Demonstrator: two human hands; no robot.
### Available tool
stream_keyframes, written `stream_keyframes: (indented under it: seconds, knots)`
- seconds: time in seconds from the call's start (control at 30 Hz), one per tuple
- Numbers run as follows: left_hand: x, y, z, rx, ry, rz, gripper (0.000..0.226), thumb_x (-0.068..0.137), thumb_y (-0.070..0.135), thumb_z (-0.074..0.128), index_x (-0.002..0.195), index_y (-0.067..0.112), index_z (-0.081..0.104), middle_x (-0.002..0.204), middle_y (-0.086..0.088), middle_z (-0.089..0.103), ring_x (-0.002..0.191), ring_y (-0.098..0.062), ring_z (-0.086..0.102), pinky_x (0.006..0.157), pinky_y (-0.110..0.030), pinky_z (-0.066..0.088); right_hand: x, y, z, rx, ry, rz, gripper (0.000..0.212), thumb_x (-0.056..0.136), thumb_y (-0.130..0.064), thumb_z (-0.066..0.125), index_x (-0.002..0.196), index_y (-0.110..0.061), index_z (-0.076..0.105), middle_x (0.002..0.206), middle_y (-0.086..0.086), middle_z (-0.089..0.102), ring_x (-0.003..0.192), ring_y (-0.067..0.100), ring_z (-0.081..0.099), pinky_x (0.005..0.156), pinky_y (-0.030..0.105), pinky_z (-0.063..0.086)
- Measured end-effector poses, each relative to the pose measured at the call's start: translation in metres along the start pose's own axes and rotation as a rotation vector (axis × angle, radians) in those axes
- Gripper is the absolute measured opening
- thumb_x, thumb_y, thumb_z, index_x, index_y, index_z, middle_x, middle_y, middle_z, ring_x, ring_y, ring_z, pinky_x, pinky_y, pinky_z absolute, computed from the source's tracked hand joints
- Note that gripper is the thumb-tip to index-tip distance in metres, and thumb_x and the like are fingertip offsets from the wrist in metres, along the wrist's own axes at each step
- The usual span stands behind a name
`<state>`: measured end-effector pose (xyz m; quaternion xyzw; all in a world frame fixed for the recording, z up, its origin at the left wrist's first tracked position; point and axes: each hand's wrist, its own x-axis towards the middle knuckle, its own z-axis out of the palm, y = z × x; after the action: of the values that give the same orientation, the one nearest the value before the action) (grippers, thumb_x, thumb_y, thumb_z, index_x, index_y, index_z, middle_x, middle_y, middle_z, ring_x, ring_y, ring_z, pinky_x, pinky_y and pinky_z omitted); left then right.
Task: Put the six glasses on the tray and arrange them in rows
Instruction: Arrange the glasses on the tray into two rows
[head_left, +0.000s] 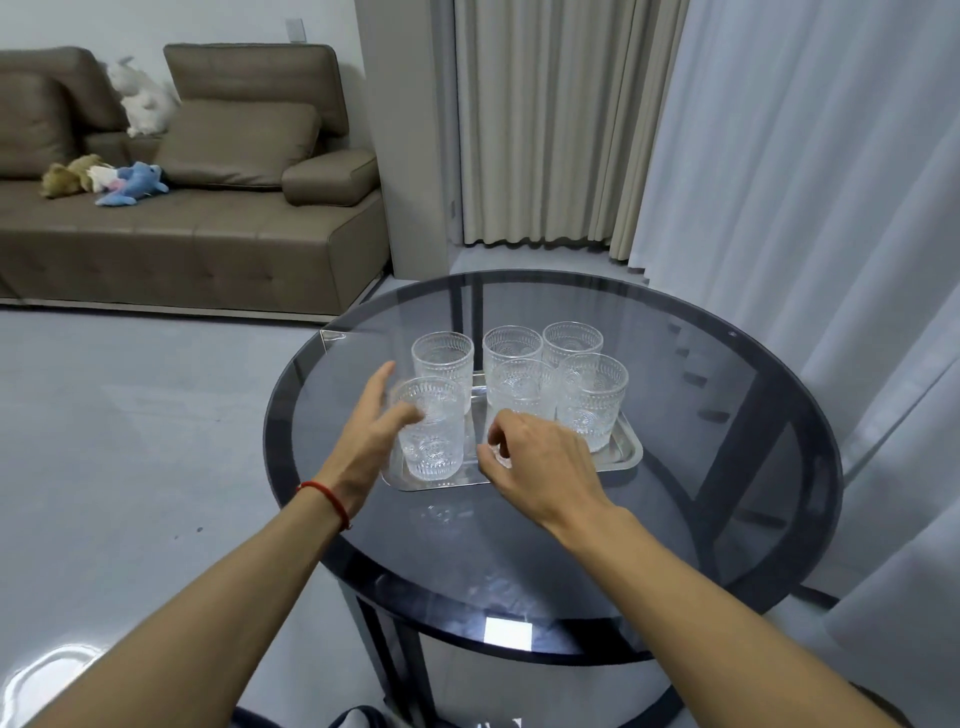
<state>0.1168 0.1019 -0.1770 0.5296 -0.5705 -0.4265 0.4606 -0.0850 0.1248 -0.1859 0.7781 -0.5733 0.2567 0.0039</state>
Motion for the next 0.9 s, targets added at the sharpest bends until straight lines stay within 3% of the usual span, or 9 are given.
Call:
stream_keyframes:
  seconds: [0.1, 0.2, 0.27, 0.33, 0.4, 0.47, 0.57, 0.7, 0.9]
  knots:
    - [0.004, -0.010, -0.004, 0.030, -0.164, -0.052, 0.125, 0.063, 0.046, 0.084, 0.157, 0.038, 0.002, 0.164, 0.006, 0.018, 0.145, -0.016, 0.031, 0.108, -0.033, 0.037, 0.002, -0.008, 0.003, 0.026, 0.010, -0.019, 0.027, 0.095, -0.042, 0.052, 0.107, -0.018, 0.058, 0.101, 0.001, 0.069, 0.092, 0.026, 0.064, 0.072, 0.038, 0.050]
    - [0.012, -0.016, -0.005, 0.119, -0.221, -0.080, 0.139, 0.060, 0.033, 0.089, 0.153, 0.047, -0.013, 0.160, 0.004, 0.032, 0.136, -0.034, 0.048, 0.099, -0.044, 0.051, 0.003, -0.009, 0.004, 0.050, 0.016, -0.009, 0.024, 0.095, -0.040, 0.053, 0.108, -0.021, 0.057, 0.102, -0.001, 0.069, 0.093, 0.026, 0.064, 0.072, 0.038, 0.050]
    - [0.017, -0.019, 0.001, 0.107, -0.220, -0.065, 0.140, 0.061, 0.021, 0.086, 0.153, 0.043, -0.017, 0.153, 0.006, 0.039, 0.133, -0.032, 0.051, 0.092, -0.032, 0.053, 0.003, -0.008, 0.005, 0.054, 0.022, -0.003, 0.022, 0.095, -0.039, 0.053, 0.107, -0.021, 0.057, 0.100, -0.001, 0.069, 0.091, 0.026, 0.065, 0.072, 0.038, 0.050]
    - [0.023, -0.021, 0.007, 0.097, -0.221, -0.036, 0.138, 0.062, 0.016, 0.084, 0.155, 0.037, -0.016, 0.154, 0.006, 0.034, 0.139, -0.022, 0.044, 0.102, -0.030, 0.047, 0.003, -0.006, 0.005, 0.042, 0.016, 0.005, 0.023, 0.095, -0.040, 0.052, 0.108, -0.021, 0.058, 0.100, -0.001, 0.069, 0.092, 0.025, 0.065, 0.074, 0.040, 0.052]
    - [0.029, -0.020, 0.012, 0.096, -0.218, -0.018, 0.136, 0.060, 0.017, 0.085, 0.156, 0.039, -0.009, 0.159, -0.001, 0.029, 0.142, -0.025, 0.040, 0.112, -0.045, 0.042, 0.004, -0.004, 0.004, 0.041, 0.011, 0.017, 0.025, 0.096, -0.040, 0.051, 0.110, -0.021, 0.059, 0.102, -0.002, 0.070, 0.093, 0.024, 0.066, 0.076, 0.040, 0.053]
    - [0.033, -0.019, 0.016, 0.096, -0.219, -0.002, 0.133, 0.058, 0.018, 0.085, 0.155, 0.041, -0.003, 0.159, -0.006, 0.028, 0.143, -0.028, 0.039, 0.113, -0.051, 0.041, 0.003, -0.002, 0.004, 0.051, 0.016, 0.028, 0.025, 0.096, -0.040, 0.052, 0.110, -0.021, 0.060, 0.103, -0.004, 0.070, 0.094, 0.023, 0.066, 0.076, 0.041, 0.054]
    - [0.034, -0.021, 0.023, 0.168, -0.177, 0.020, 0.132, 0.060, 0.022, 0.085, 0.156, 0.037, -0.003, 0.159, -0.001, 0.020, 0.146, -0.025, 0.031, 0.116, -0.044, 0.037, 0.001, 0.001, 0.003, 0.056, 0.021, 0.031, 0.023, 0.096, -0.039, 0.052, 0.109, -0.021, 0.060, 0.102, -0.004, 0.070, 0.092, 0.023, 0.066, 0.076, 0.041, 0.053]
    - [0.038, -0.026, 0.028, 0.184, -0.162, 0.028, 0.130, 0.065, 0.015, 0.083, 0.157, 0.034, -0.007, 0.162, 0.003, 0.012, 0.148, -0.022, 0.023, 0.106, -0.028, 0.034, 0.001, 0.006, 0.001, 0.067, 0.038, 0.039, 0.020, 0.096, -0.039, 0.053, 0.104, -0.022, 0.060, 0.098, -0.006, 0.068, 0.089, 0.022, 0.065, 0.074, 0.041, 0.053]
    - [0.039, -0.026, 0.028, 0.169, -0.165, 0.016, 0.130, 0.063, 0.014, 0.084, 0.157, 0.036, -0.004, 0.163, 0.003, 0.011, 0.149, -0.024, 0.022, 0.119, -0.041, 0.032, 0.001, 0.012, -0.009, 0.081, 0.186, -0.005, 0.010, 0.092, -0.030, 0.058, 0.094, -0.021, 0.061, 0.086, -0.007, 0.065, 0.079, 0.019, 0.060, 0.065, 0.041, 0.053]
